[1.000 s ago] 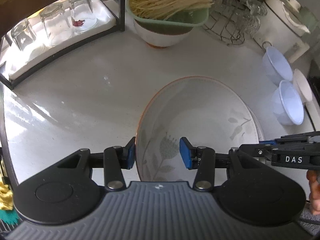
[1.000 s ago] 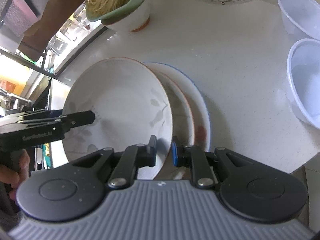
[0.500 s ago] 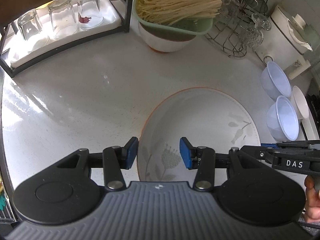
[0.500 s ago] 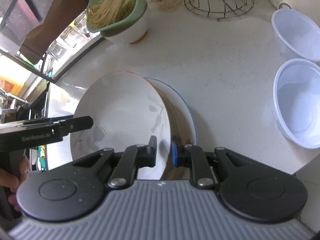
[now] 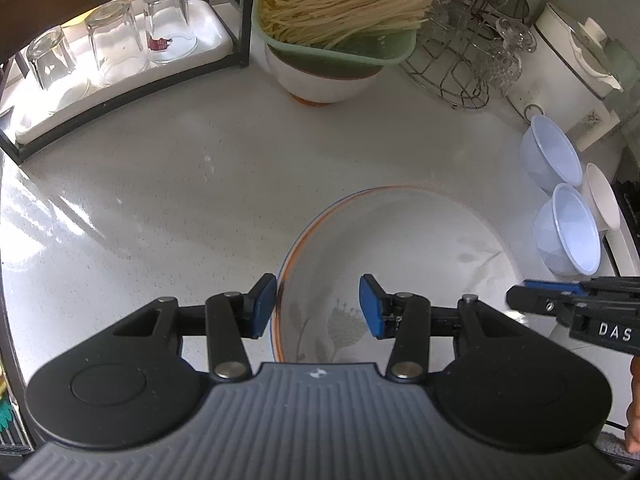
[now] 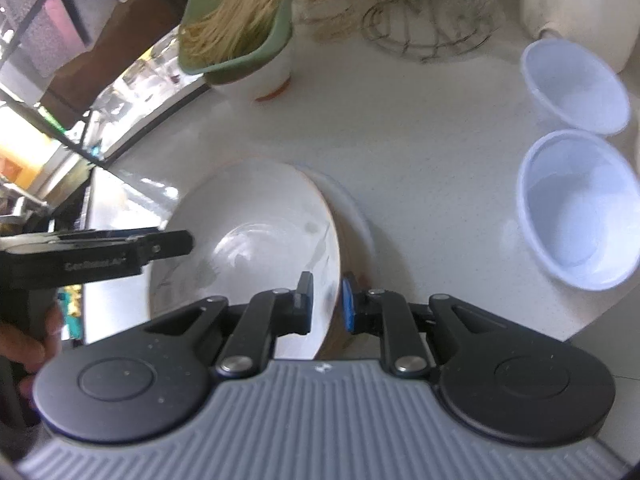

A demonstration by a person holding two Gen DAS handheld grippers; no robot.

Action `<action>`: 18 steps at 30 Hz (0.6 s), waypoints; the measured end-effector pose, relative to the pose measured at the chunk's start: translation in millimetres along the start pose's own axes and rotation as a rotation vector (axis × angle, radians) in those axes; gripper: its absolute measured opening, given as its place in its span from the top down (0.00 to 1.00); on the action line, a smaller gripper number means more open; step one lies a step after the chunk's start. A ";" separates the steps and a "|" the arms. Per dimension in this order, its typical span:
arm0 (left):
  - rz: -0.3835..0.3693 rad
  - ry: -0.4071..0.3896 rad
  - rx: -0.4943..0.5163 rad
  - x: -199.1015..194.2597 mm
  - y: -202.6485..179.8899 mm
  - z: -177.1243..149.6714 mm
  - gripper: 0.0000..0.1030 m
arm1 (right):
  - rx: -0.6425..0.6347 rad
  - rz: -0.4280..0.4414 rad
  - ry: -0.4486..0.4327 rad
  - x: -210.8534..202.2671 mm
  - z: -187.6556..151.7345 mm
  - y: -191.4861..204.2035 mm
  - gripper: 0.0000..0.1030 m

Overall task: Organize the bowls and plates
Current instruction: 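Lower the leaf plate onto the stack and open both grippers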

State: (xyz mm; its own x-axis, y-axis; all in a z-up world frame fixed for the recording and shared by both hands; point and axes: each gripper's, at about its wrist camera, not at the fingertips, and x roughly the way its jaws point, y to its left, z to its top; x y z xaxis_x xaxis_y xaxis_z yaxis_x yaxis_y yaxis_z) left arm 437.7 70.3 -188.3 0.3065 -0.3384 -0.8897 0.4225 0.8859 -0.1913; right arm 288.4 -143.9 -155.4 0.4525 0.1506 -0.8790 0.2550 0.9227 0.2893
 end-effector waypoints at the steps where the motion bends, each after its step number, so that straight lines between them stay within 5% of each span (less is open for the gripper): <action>1: -0.002 -0.001 -0.006 -0.4 0.5 0.4 0.51 | 0.002 -0.006 -0.014 -2.5 0.3 -1.3 0.81; 18: -0.023 -0.205 -0.045 -79.9 -20.0 19.0 0.51 | -0.042 0.016 -0.271 -64.8 20.5 2.5 0.82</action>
State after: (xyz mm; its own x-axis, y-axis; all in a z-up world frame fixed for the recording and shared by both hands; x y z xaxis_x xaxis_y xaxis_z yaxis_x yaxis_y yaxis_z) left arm 420.9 73.6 -105.5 0.4663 -0.4121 -0.7828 0.3945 0.8889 -0.2329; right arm 277.3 -158.7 -90.0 0.6696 0.0699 -0.7395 0.2128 0.9358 0.2812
